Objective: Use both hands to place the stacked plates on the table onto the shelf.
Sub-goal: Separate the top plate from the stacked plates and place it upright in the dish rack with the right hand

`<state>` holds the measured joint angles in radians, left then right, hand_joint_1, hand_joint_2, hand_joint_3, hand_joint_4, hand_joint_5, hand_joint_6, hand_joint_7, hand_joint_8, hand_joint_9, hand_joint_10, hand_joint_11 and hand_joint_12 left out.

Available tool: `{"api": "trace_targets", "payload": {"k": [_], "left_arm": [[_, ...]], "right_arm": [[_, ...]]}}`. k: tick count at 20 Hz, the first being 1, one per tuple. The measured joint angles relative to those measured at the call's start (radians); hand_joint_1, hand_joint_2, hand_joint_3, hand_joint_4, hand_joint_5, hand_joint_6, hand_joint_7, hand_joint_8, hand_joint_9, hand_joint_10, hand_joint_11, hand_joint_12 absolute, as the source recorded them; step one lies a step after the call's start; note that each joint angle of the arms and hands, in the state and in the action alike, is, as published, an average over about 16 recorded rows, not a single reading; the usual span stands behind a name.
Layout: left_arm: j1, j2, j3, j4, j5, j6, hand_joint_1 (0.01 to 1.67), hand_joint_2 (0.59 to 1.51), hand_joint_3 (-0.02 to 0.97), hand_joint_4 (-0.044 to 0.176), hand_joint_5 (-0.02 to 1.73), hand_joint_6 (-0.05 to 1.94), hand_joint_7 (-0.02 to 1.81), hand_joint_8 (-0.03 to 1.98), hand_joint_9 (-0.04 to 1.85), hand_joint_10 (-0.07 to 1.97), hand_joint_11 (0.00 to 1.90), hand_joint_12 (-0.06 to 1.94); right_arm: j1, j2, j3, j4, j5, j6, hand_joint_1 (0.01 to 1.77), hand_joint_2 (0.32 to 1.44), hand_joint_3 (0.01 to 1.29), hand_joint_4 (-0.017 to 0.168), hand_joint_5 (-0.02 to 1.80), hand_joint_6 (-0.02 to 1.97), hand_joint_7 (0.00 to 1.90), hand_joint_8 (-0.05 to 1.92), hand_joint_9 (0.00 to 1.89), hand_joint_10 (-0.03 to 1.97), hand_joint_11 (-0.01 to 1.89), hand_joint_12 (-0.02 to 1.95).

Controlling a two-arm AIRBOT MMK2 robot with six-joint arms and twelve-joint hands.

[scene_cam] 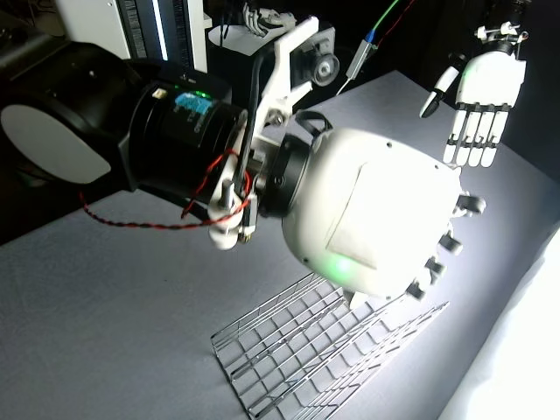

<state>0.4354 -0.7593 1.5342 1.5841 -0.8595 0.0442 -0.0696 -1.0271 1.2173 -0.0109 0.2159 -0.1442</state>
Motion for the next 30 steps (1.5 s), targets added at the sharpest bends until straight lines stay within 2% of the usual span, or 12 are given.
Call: {"api": "trace_targets", "payload": {"k": [4,9,19,26,30], "left_arm": [[-0.024,-0.006,-0.011,0.023,-0.03,-0.018,0.02,1.175,0.017,0.001,0.02,0.01,0.01,0.02,0.02,0.01,0.02,0.01],[-0.055,-0.032,-0.028,0.071,-0.094,-0.048,0.02,1.177,0.018,0.001,0.02,0.01,0.02,0.02,0.02,0.01,0.02,0.01],[-0.086,-0.13,-0.027,0.16,-0.258,-0.108,0.01,1.185,0.019,0.001,0.02,0.01,0.02,0.02,0.02,0.01,0.02,0.01],[-0.059,-0.19,-0.002,0.175,-0.312,-0.108,0.01,1.197,0.02,0.001,0.02,0.01,0.02,0.01,0.02,0.01,0.02,0.01],[-0.035,-0.215,0.007,0.183,-0.313,-0.091,0.01,1.2,0.02,0.001,0.02,0.01,0.02,0.01,0.02,0.01,0.02,0.01]], "right_arm": [[-0.024,0.012,0.021,-0.01,0.009,-0.001,1.37,0.97,0.01,-0.008,0.99,0.86,1.14,0.57,1.04,0.94,0.86,1.06],[-0.069,0.025,0.035,-0.015,0.036,-0.001,1.37,0.97,0.01,-0.008,0.99,0.86,1.13,0.6,1.02,0.95,0.84,1.07],[-0.172,0.043,0.049,-0.029,0.095,0.0,1.37,0.97,0.01,-0.008,0.99,0.86,1.11,0.66,0.99,0.99,0.83,1.1],[-0.229,0.052,0.054,-0.054,0.116,-0.002,1.37,0.97,0.01,-0.008,0.99,0.88,1.09,0.7,0.98,1.01,0.82,1.12],[-0.249,0.055,0.054,-0.071,0.127,-0.003,1.36,0.98,0.01,-0.006,0.96,0.86,1.05,0.69,0.95,0.86,0.76,1.14]]}}
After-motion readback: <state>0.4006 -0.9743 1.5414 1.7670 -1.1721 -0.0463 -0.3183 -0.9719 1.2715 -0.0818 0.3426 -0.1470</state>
